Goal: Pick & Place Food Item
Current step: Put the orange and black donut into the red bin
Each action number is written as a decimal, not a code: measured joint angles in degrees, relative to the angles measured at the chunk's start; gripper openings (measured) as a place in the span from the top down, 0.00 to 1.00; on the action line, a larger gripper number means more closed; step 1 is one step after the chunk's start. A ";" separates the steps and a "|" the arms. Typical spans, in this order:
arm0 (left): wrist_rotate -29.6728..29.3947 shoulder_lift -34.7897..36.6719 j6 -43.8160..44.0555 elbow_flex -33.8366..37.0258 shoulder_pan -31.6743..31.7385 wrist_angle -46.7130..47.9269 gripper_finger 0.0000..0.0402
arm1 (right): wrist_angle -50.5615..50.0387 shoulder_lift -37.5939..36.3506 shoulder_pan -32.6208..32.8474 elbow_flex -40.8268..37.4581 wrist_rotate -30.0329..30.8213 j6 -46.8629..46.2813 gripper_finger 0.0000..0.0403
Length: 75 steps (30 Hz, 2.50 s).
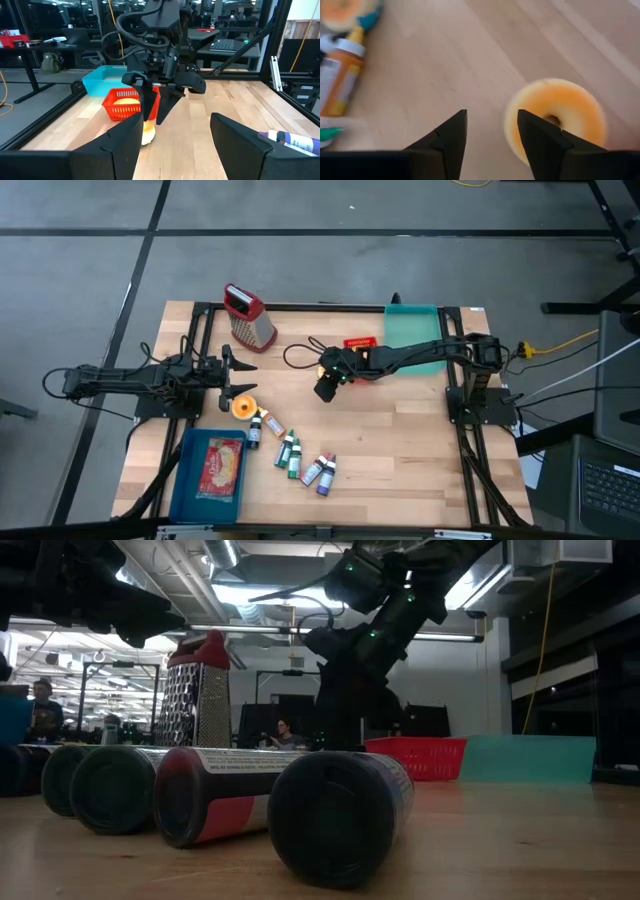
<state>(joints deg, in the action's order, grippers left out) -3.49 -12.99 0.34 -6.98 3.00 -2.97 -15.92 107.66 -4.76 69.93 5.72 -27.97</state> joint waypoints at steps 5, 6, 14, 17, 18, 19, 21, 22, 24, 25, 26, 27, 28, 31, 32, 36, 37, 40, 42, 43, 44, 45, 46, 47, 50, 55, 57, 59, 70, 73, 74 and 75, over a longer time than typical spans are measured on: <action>0.01 0.00 0.00 0.00 -0.02 -0.02 0.43 | -2.44 0.00 -0.67 0.28 0.94 0.03 0.58; 0.01 0.00 0.00 0.00 -0.02 -0.02 0.43 | -2.39 0.00 -0.75 0.28 0.91 0.14 0.58; 0.01 -0.02 -0.02 0.00 -0.02 -0.71 0.43 | -2.51 0.00 -0.45 0.70 -1.62 0.49 0.52; 0.01 0.00 -0.02 -0.02 -0.01 -1.57 0.43 | -2.55 0.10 0.12 3.29 -1.55 0.36 0.50; 0.01 0.00 -0.02 -0.02 0.00 -1.66 0.43 | -3.14 0.70 0.31 5.12 -1.02 0.40 0.50; 0.03 -0.02 -0.03 -0.02 0.00 -1.71 0.43 | -4.58 1.60 0.49 7.34 -0.36 0.67 0.50; 0.04 -0.02 -0.04 -0.02 -0.01 -1.83 0.43 | -11.72 4.82 0.58 13.27 0.53 2.42 0.50; 0.05 -0.02 -0.03 -0.02 -0.01 -1.82 0.43 | -15.34 7.29 0.54 16.87 0.76 3.21 0.50; 0.12 0.00 -0.04 -0.02 -0.02 -1.91 0.43 | -23.86 12.62 0.49 24.21 0.90 4.85 0.50; 0.23 0.00 -0.02 -0.02 -0.02 -1.94 0.43 | -27.82 15.22 0.49 27.96 1.33 5.71 0.50; 0.39 -0.02 0.01 -0.02 -0.02 -1.87 0.43 | -31.35 17.68 0.50 31.76 1.69 6.28 0.50; 0.63 -0.02 0.29 -0.02 -0.02 -1.85 0.43 | -35.32 19.81 0.51 35.20 2.08 6.84 0.50; 0.82 0.00 0.31 -0.02 0.00 -1.77 0.43 | -38.99 21.62 0.52 38.29 2.49 7.37 0.50; 1.35 -0.02 0.39 -0.02 -0.01 -1.05 0.43 | -44.69 25.26 0.54 44.59 2.85 7.45 0.50; 1.54 0.00 0.40 -0.02 -0.02 -1.07 0.43 | -45.59 25.59 0.54 45.61 2.83 7.45 0.50; 1.62 -0.02 0.96 -0.02 -0.02 0.02 0.43 | -48.02 25.62 0.54 48.25 2.59 6.86 0.50; 1.62 -0.02 1.11 -0.02 -0.02 0.32 0.43 | -49.41 25.62 0.52 48.72 2.56 6.72 0.50; 1.67 -0.02 1.48 -0.02 0.00 0.40 0.43 | -50.67 25.62 0.28 48.64 2.38 6.24 0.50; 1.67 -0.02 1.93 -0.02 -0.02 0.39 0.43 | -51.52 25.64 0.04 47.69 2.38 5.95 0.50; 1.68 -0.02 2.06 -0.02 0.00 0.36 0.43 | -51.58 25.64 -0.15 47.21 2.32 5.92 0.50; 1.86 -0.02 2.15 -0.02 -0.01 0.35 0.43 | -51.45 25.64 -0.37 46.80 2.19 5.92 0.50; 2.01 -0.02 2.35 -0.02 0.00 0.30 0.43 | -51.37 25.64 -0.57 46.47 2.19 5.91 0.50; 2.06 -0.02 2.45 -0.02 -0.02 0.20 0.43 | -51.29 25.64 -0.81 46.07 2.00 5.92 0.50; 2.10 -0.02 2.52 -0.02 -0.02 0.16 0.43 | -51.07 25.64 -1.01 45.66 1.56 5.94 0.50; 2.10 -0.02 2.54 -0.02 -0.02 0.16 0.43 | -50.13 25.64 -1.62 44.35 0.21 6.12 0.50; 2.10 -0.02 2.85 -0.02 0.00 0.16 0.43 | -47.16 25.64 -2.07 41.60 -2.71 6.33 0.50; 2.10 -0.02 2.93 -0.02 0.00 0.16 0.43 | -45.24 25.64 -2.04 40.27 -3.50 6.29 0.50; 2.10 -0.02 2.95 -0.02 -0.02 0.17 0.43 | -44.23 25.64 -2.04 39.03 -3.61 6.05 0.50; 2.10 -0.02 2.96 -0.02 -0.01 0.18 0.43 | -42.37 25.62 -2.35 37.09 -3.09 4.50 0.68; 2.10 -0.02 2.95 -0.02 0.00 0.18 0.43 | -42.03 25.60 -2.37 37.09 -2.94 4.46 0.84; 2.10 -0.02 2.96 -0.02 0.00 0.20 0.43 | -41.92 25.59 -2.42 37.09 -2.95 4.51 0.90; 2.10 -0.02 2.96 -0.02 0.00 0.20 0.43 | -41.84 25.57 -2.47 37.09 -2.96 4.60 0.94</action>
<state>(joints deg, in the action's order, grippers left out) -1.39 -13.02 3.30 -7.01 3.00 -2.76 -57.76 133.23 -7.23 107.02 2.75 -23.36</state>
